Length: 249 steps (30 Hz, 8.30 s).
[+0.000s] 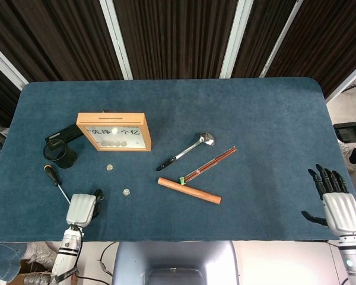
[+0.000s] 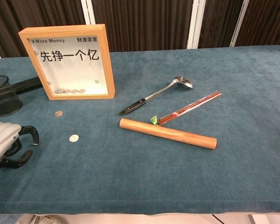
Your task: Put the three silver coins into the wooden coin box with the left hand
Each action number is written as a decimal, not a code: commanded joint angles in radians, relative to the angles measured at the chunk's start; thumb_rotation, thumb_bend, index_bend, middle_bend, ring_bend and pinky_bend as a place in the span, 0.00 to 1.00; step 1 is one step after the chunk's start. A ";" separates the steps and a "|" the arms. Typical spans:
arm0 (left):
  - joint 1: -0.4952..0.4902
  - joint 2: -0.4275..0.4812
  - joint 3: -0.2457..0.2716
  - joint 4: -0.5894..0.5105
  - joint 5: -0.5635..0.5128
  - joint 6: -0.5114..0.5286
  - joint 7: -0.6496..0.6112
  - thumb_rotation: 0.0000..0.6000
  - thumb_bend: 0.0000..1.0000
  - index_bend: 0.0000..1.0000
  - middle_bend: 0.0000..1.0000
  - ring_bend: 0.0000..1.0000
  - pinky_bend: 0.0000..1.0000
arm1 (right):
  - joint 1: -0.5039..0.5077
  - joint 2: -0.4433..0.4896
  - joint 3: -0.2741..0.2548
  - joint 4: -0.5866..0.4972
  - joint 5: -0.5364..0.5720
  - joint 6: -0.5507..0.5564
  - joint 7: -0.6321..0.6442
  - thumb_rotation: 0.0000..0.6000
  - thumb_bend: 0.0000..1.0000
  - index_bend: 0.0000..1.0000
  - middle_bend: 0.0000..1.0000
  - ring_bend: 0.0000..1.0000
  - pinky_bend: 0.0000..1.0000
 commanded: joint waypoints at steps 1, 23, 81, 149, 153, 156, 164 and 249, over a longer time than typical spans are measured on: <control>-0.002 -0.002 -0.003 0.004 -0.004 -0.001 -0.001 1.00 0.42 0.47 1.00 1.00 1.00 | 0.000 0.000 0.000 0.000 0.000 0.000 -0.001 1.00 0.14 0.00 0.00 0.00 0.00; -0.014 -0.021 -0.018 0.033 -0.003 0.020 -0.056 1.00 0.41 0.49 1.00 1.00 1.00 | 0.006 -0.002 0.002 -0.003 0.008 -0.011 -0.010 1.00 0.14 0.00 0.00 0.00 0.00; -0.398 0.584 -0.477 -0.864 -0.657 -0.141 0.401 1.00 0.42 0.59 1.00 1.00 1.00 | 0.037 -0.005 0.043 0.016 0.111 -0.075 -0.004 1.00 0.14 0.00 0.00 0.00 0.00; -0.796 0.467 -0.318 -0.398 -1.075 -0.254 0.354 1.00 0.42 0.56 1.00 1.00 1.00 | 0.029 0.016 0.051 0.016 0.144 -0.071 0.022 1.00 0.14 0.00 0.00 0.00 0.00; -0.798 0.467 -0.316 -0.394 -1.075 -0.257 0.348 1.00 0.42 0.50 1.00 1.00 1.00 | 0.029 0.015 0.051 0.016 0.146 -0.073 0.022 1.00 0.14 0.00 0.00 0.00 0.00; -0.798 0.469 -0.313 -0.396 -1.071 -0.254 0.345 1.00 0.42 0.46 1.00 1.00 1.00 | 0.030 0.015 0.052 0.016 0.148 -0.075 0.021 1.00 0.14 0.00 0.00 0.00 0.00; -0.766 0.498 -0.301 -0.486 -0.949 -0.188 0.291 1.00 0.42 0.43 1.00 1.00 1.00 | 0.030 0.015 0.051 0.014 0.145 -0.073 0.020 1.00 0.14 0.00 0.00 0.00 0.00; -0.180 0.009 -0.018 -0.193 -0.170 -0.127 0.003 1.00 0.42 0.41 1.00 1.00 1.00 | 0.030 0.012 0.018 0.003 0.082 -0.068 0.013 1.00 0.14 0.00 0.00 0.00 0.00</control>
